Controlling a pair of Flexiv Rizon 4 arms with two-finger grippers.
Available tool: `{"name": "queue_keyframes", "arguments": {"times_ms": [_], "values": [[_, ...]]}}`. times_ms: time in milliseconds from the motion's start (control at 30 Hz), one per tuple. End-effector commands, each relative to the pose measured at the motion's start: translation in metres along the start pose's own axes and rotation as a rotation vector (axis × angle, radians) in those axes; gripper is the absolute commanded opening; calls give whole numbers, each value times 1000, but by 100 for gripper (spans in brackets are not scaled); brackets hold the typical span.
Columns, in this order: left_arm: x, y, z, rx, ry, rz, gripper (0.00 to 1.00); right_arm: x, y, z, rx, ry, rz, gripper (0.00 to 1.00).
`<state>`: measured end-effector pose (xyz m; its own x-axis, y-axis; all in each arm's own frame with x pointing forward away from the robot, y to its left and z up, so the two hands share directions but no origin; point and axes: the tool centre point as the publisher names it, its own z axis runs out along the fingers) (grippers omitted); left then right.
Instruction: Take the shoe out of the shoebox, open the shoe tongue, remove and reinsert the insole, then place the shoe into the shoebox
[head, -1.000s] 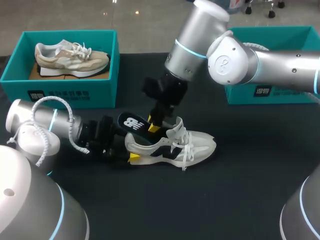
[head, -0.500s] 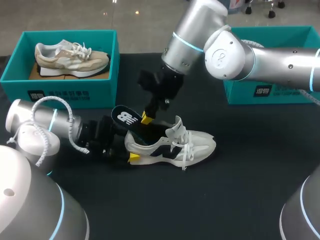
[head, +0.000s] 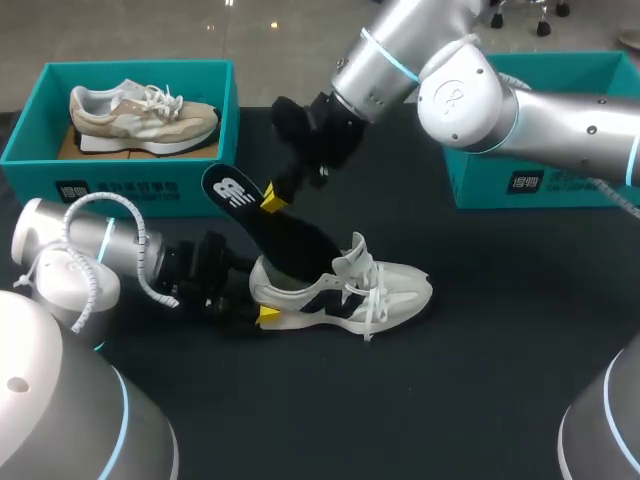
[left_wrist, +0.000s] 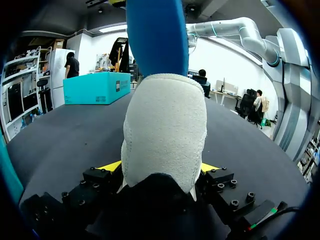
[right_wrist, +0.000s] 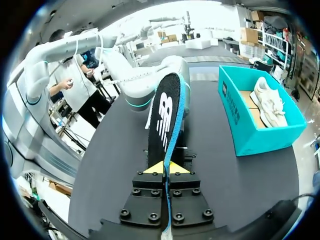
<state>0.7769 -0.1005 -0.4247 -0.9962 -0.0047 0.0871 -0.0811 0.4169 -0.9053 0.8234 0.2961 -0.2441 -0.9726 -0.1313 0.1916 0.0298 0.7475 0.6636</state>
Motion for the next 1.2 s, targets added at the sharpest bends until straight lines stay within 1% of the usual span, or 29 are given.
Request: {"name": "queue_keyframes", "arguments": {"times_ms": [33, 633, 667, 700, 767, 833, 900, 967, 1100, 1133, 1167, 1200], "values": [[-1, 4, 1, -6, 1, -1, 0, 5, 8, -10, -32, -27, -12, 0], [-1, 4, 1, -6, 1, -1, 0, 5, 8, -10, -32, -27, -12, 0], [-1, 4, 1, -6, 1, -1, 0, 3, 13, -16, -57, -54, 13, 0], [-1, 4, 1, -6, 1, -1, 0, 1, 17, -22, -63, -68, 33, 0], [-1, 4, 1, -6, 1, -1, 0, -4, 26, -35, -120, -100, 88, 0], [-1, 4, 1, -6, 1, -1, 0, -9, 32, -49, -141, -115, 137, 0], [-1, 4, 1, -6, 1, -1, 0, -12, 39, -63, -179, -129, 174, 0], [-1, 4, 1, -6, 1, -1, 0, -14, 46, -75, -186, -138, 187, 0], [-1, 4, 1, -6, 1, -1, 0, -16, 57, -97, -225, -123, 264, 0], [-1, 4, 1, -6, 1, -1, 0, -15, 59, -102, -242, -113, 281, 0], [-1, 4, 1, -6, 1, -1, 0, -15, 64, -111, -275, -118, 307, 0], [-1, 4, 1, -6, 1, -1, 0, -13, 66, -116, -280, -102, 327, 0]]}}
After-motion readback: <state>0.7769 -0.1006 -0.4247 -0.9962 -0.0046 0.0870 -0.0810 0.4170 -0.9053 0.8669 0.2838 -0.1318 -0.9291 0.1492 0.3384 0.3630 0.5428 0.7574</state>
